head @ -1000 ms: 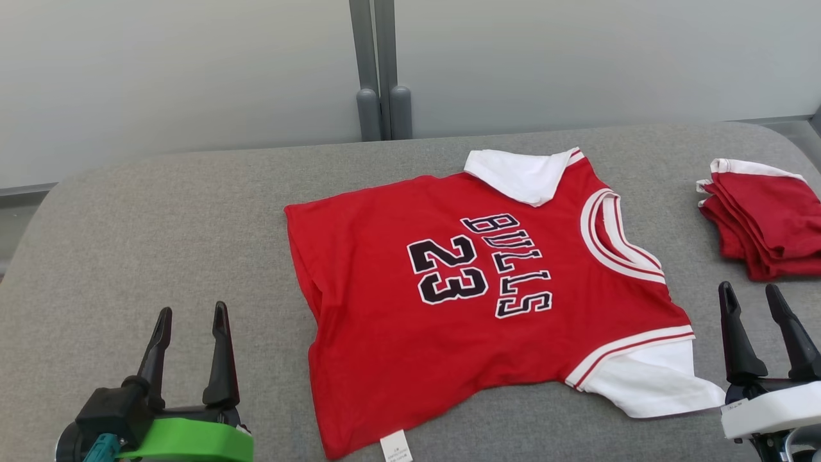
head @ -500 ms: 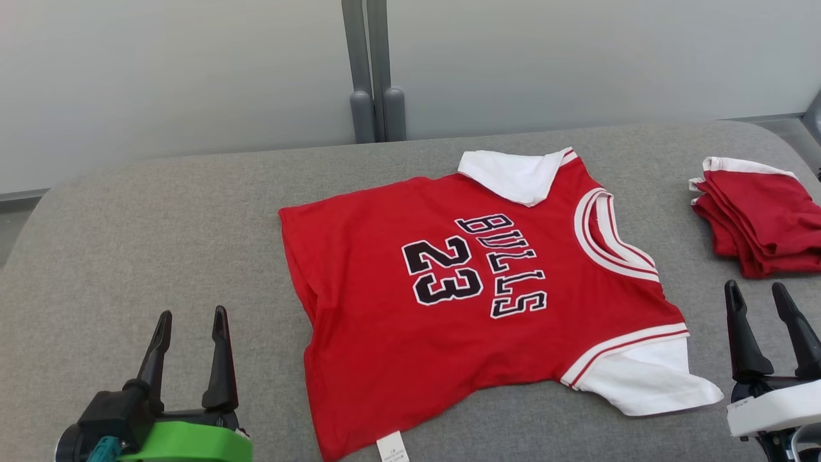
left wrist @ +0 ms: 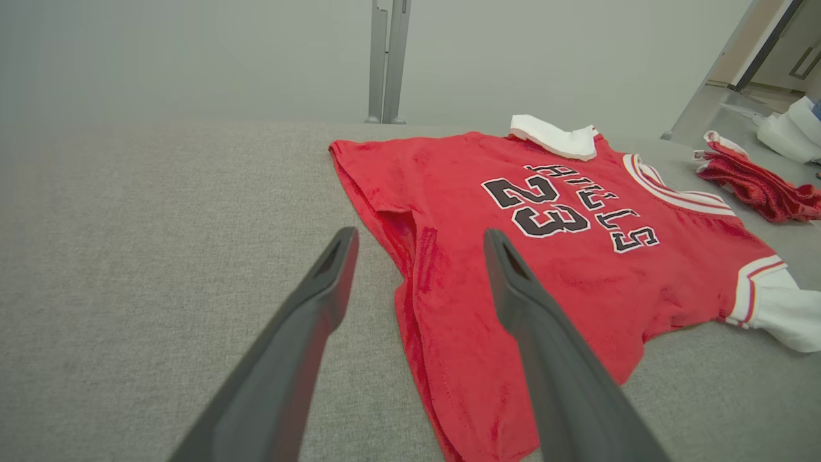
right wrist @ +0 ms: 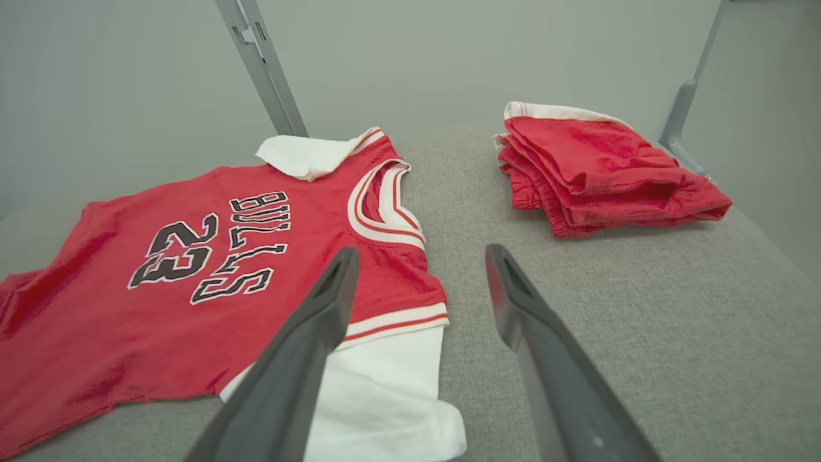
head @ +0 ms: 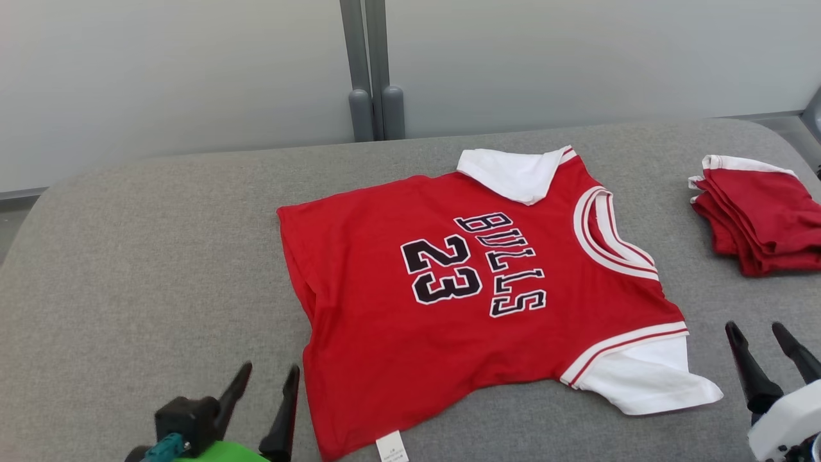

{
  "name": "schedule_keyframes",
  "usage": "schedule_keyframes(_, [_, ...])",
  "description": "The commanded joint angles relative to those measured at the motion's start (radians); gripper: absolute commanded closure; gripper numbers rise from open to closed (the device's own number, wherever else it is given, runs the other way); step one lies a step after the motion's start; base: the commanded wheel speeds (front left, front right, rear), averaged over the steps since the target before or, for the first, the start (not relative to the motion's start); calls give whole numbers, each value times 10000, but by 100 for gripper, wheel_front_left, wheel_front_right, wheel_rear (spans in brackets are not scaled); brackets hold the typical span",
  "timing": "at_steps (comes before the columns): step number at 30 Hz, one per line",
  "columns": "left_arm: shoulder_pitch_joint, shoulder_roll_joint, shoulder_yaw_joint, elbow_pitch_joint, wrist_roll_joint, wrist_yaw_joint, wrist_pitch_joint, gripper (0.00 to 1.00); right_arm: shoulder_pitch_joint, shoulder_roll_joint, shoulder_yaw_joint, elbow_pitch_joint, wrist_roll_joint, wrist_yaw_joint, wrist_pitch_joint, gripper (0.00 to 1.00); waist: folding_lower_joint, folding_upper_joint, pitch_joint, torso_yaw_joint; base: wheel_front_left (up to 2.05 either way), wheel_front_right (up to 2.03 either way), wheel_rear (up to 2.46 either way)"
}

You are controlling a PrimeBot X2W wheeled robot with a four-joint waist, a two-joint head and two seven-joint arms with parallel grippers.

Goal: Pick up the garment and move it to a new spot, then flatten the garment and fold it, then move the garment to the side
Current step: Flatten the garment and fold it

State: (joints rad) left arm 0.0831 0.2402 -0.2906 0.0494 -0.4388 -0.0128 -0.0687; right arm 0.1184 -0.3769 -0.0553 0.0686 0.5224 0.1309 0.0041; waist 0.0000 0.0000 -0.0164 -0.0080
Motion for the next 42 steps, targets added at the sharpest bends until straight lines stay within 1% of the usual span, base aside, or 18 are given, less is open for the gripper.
schedule_keyframes(1, [281,106,-146,-16,-252,-112,583,0,217,-105,-113,102,166,-4,543,0,0,0,39,-2,0,0,0])
schedule_keyframes(5, [622,210,-531,-234,-658,-104,2181,0,594,-193,-210,397,796,-4,2025,0,0,0,97,15,0,0,0])
schedule_keyframes(7, [674,154,-641,-352,-875,-97,2712,0,649,-71,-270,594,1118,-4,2616,0,0,0,120,-3,0,0,0])
schedule_keyframes(11, [667,176,-913,-259,-955,-52,3423,0,479,149,-269,857,1444,-4,3191,0,0,0,173,-87,0,0,0])
schedule_keyframes(14, [479,195,-1097,-59,-884,-88,3725,0,157,281,-222,1131,1562,-4,3348,0,0,0,303,-161,0,0,0])
schedule_keyframes(21, [-89,80,-1276,491,-871,-264,3811,0,-668,529,89,2008,2110,-4,3323,0,0,0,724,-202,0,0,0])
schedule_keyframes(28, [-481,-116,-1468,1114,-1066,-488,3893,0,-1113,469,496,2630,2534,-4,2878,0,0,0,944,-127,0,0,0])
schedule_keyframes(32, [-629,-170,-1478,1489,-1154,-531,3841,0,-1284,409,785,2818,2772,-4,2621,0,0,0,988,-145,0,0,0])
schedule_keyframes(38, [-649,-137,-1354,1923,-1225,-308,3810,0,-1460,305,1249,3032,3091,-4,2287,0,0,0,984,-170,0,0,0])
schedule_keyframes(42, [-466,-34,-1287,1893,-1335,-246,3869,0,-1463,198,1456,3166,3240,-4,2100,0,0,0,956,-156,0,0,0])
